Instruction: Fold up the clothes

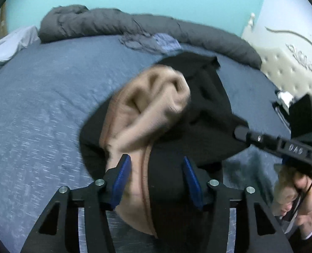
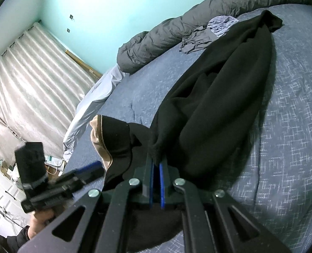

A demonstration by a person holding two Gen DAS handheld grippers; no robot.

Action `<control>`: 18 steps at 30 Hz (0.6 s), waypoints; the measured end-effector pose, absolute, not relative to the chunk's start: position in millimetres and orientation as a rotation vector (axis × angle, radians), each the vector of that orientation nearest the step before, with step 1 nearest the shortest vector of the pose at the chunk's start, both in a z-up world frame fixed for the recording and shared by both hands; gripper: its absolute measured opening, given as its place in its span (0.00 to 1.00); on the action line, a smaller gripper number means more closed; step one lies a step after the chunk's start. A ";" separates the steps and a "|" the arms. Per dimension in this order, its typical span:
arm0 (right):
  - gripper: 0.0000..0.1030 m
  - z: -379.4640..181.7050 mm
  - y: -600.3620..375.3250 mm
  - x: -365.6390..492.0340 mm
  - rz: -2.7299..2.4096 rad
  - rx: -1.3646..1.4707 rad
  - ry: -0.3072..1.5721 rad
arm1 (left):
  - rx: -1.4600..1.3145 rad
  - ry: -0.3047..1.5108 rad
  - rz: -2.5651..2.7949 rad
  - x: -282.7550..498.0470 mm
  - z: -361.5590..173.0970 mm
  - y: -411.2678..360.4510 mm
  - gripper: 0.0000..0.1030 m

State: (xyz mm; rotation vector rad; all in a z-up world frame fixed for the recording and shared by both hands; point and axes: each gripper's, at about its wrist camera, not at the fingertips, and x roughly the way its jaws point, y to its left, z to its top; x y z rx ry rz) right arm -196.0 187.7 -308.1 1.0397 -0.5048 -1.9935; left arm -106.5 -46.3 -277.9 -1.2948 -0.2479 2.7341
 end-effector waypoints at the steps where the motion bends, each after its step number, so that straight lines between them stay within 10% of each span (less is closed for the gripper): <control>1: 0.04 -308.2 187.9 -196.3 -1.993 1.040 -0.505 | -1.310 -0.207 2.730 -108.0 -282.1 -41.3 0.56; 18: 0.04 -304.4 186.9 -195.1 -2.013 1.017 -0.482 | -1.226 -0.187 2.739 -100.8 -278.4 -56.2 0.48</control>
